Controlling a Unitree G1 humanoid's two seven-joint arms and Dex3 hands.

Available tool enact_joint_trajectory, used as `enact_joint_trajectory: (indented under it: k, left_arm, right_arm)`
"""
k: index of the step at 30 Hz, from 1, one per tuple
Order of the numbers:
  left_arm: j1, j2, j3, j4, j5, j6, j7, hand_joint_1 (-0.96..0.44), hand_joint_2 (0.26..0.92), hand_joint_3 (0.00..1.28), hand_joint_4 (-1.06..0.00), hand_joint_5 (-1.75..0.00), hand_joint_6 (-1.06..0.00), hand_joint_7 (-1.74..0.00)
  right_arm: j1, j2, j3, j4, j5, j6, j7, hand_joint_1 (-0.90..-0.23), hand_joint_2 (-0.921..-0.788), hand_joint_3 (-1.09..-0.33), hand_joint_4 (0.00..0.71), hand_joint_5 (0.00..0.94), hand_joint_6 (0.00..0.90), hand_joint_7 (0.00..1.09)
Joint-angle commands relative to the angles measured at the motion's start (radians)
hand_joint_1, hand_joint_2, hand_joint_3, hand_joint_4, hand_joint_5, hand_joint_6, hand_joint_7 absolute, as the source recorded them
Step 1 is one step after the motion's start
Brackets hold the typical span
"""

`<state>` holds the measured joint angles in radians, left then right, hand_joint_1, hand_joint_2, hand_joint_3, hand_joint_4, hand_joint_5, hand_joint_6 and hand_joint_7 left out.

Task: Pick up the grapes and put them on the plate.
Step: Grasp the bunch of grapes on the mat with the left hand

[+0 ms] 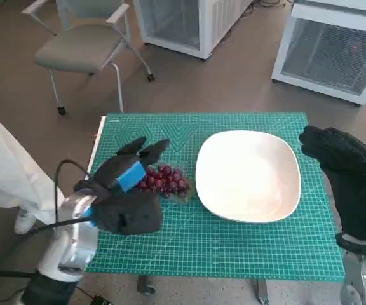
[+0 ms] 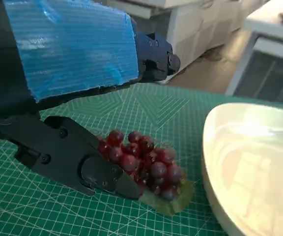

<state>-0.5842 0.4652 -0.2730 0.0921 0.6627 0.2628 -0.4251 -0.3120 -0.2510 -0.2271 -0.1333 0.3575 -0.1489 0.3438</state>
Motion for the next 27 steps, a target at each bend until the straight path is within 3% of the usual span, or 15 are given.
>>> enact_joint_trajectory:
  k: [1,15,27]
  left_arm:
    - [-0.062,-0.021,-0.046,0.077,0.03,0.024,-0.005,-0.13,0.738,0.0,-0.08,0.0,-0.26,-0.02]
    - [-0.254,-0.105,-0.146,0.44,0.049,0.026,0.02,-0.1,0.739,0.0,-0.09,0.0,-0.25,0.0]
    - [-0.408,-0.184,-0.219,0.826,0.053,-0.073,0.127,-0.1,0.74,0.0,-0.08,0.0,-0.26,0.0]
  right_arm:
    - [0.021,0.0,-0.001,0.014,0.004,0.006,0.004,-0.538,-0.921,-0.567,0.471,0.036,0.148,0.83]
    - [0.02,0.0,0.001,0.017,-0.002,0.004,0.002,-0.538,-0.921,-0.571,0.469,0.035,0.145,0.83]
    - [0.025,0.001,-0.001,0.013,0.003,0.006,0.002,-0.538,-0.921,-0.571,0.468,0.036,0.143,0.83]
